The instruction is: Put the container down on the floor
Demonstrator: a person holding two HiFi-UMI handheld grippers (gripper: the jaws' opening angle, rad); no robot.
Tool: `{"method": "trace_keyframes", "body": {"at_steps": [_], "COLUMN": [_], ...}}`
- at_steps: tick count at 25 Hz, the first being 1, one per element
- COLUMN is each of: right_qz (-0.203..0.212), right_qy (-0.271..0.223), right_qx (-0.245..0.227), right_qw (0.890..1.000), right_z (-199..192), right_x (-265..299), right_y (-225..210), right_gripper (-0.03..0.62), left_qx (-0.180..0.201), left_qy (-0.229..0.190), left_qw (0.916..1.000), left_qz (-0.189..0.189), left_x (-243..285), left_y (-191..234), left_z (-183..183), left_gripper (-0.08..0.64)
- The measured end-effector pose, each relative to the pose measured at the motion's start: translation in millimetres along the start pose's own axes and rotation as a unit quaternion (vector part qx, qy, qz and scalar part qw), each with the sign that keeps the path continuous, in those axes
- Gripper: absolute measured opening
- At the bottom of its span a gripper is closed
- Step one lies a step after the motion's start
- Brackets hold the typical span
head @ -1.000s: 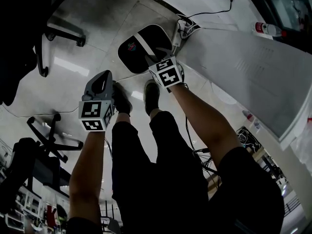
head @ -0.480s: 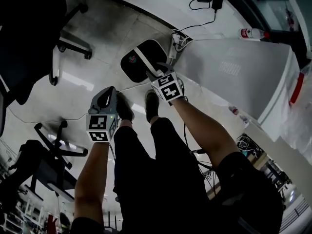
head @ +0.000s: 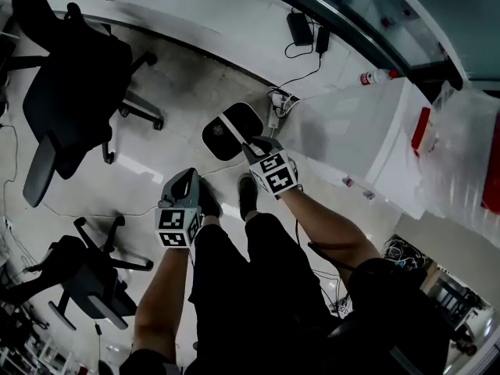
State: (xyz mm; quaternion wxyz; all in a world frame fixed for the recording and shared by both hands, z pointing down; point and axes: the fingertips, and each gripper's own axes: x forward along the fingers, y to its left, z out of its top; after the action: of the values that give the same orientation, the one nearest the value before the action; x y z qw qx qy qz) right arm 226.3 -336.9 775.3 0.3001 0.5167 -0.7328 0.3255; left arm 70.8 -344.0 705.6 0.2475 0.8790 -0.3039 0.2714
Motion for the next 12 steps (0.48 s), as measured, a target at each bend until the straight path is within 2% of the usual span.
{"method": "trace_keyframes", "body": {"at_steps": [2, 7, 12], "right_qz": [0.001, 0.018, 0.066], "right_qy": [-0.034, -0.07, -0.07], "right_qx": [-0.004, -0.009, -0.027], "right_qw": [0.999, 0.997, 0.995], "right_z": [20, 58, 76], "right_x": [-23, -76, -117], "right_y": [6, 21, 42], "right_gripper": [0.048, 0.035, 0.015], "left_qx": [-0.001, 0.002, -0.005], "left_qy": [-0.007, -0.032, -0.054], "left_qw": [1.0, 0.9995, 0.9975], "left_qz": [0.001, 0.001, 0.045], "left_x": [-14, -52, -82], "left_y": [-10, -37, -52], "left_z": [13, 49, 75], "left_gripper": [0.006, 0.006, 0.006]}}
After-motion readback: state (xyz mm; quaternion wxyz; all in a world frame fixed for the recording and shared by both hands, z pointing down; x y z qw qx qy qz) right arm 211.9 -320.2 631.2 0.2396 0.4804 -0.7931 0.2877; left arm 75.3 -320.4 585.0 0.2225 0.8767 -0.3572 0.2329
